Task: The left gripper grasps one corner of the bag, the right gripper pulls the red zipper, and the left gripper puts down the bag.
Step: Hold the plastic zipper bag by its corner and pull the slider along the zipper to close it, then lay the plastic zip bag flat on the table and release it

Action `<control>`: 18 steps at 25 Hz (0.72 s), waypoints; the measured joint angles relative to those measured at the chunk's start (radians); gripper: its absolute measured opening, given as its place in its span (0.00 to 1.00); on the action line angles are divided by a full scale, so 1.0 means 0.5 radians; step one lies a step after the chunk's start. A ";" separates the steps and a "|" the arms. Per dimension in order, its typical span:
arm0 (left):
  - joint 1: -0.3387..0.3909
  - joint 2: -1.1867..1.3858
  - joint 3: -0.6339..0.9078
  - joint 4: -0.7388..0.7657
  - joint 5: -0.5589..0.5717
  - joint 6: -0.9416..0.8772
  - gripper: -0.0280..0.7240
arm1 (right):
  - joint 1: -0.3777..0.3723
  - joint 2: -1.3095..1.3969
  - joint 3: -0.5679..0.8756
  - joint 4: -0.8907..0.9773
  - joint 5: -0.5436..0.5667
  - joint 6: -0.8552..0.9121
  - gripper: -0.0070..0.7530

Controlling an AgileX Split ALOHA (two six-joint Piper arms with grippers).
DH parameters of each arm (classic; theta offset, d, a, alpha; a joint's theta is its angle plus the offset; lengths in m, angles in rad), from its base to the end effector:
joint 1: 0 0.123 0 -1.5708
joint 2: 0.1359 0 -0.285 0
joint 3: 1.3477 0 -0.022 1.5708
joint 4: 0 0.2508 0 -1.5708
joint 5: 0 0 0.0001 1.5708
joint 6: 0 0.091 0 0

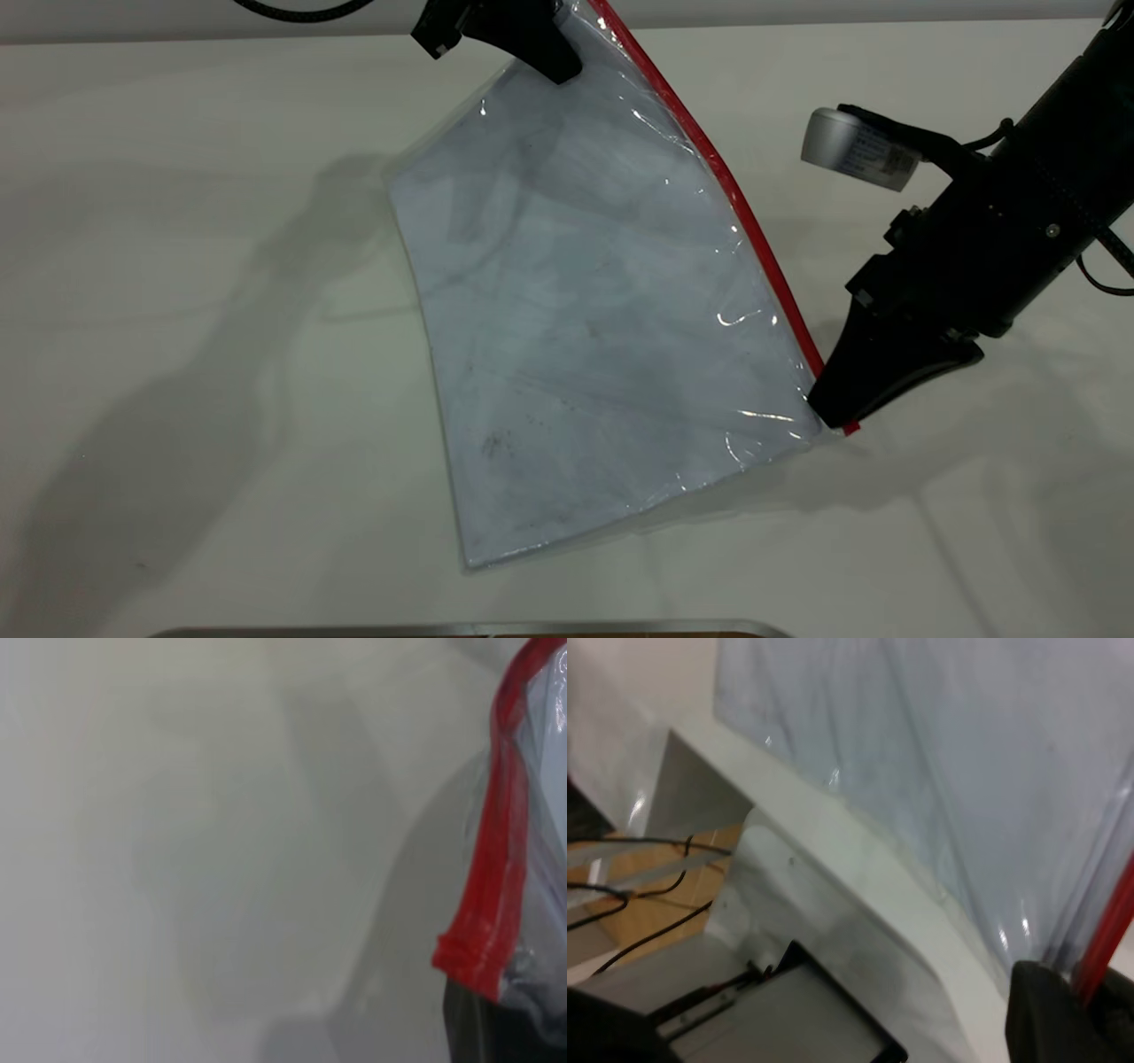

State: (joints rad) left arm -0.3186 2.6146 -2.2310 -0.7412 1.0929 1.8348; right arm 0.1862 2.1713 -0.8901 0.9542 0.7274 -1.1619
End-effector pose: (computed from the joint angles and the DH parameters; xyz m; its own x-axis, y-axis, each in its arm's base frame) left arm 0.4884 -0.2186 0.1102 0.3027 0.7353 -0.6064 0.9519 -0.2010 0.2313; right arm 0.2823 0.1035 0.0330 -0.8832 -0.4598 -0.0928 -0.4324 0.7215 0.5408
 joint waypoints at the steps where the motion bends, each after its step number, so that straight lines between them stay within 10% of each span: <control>1: 0.002 0.000 0.000 0.002 0.000 0.000 0.11 | 0.000 0.000 0.000 -0.010 0.015 0.007 0.09; 9: 0.008 0.000 0.000 0.022 -0.011 0.002 0.11 | 0.000 0.000 0.000 -0.048 0.039 0.016 0.22; 18: 0.013 0.000 -0.009 0.027 -0.099 -0.160 0.37 | 0.000 0.000 0.003 -0.054 -0.040 0.018 0.66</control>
State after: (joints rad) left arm -0.3118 2.6146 -2.2355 -0.7275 1.0436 1.7548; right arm 0.1862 2.1713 -0.8884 0.9271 0.7076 -1.1532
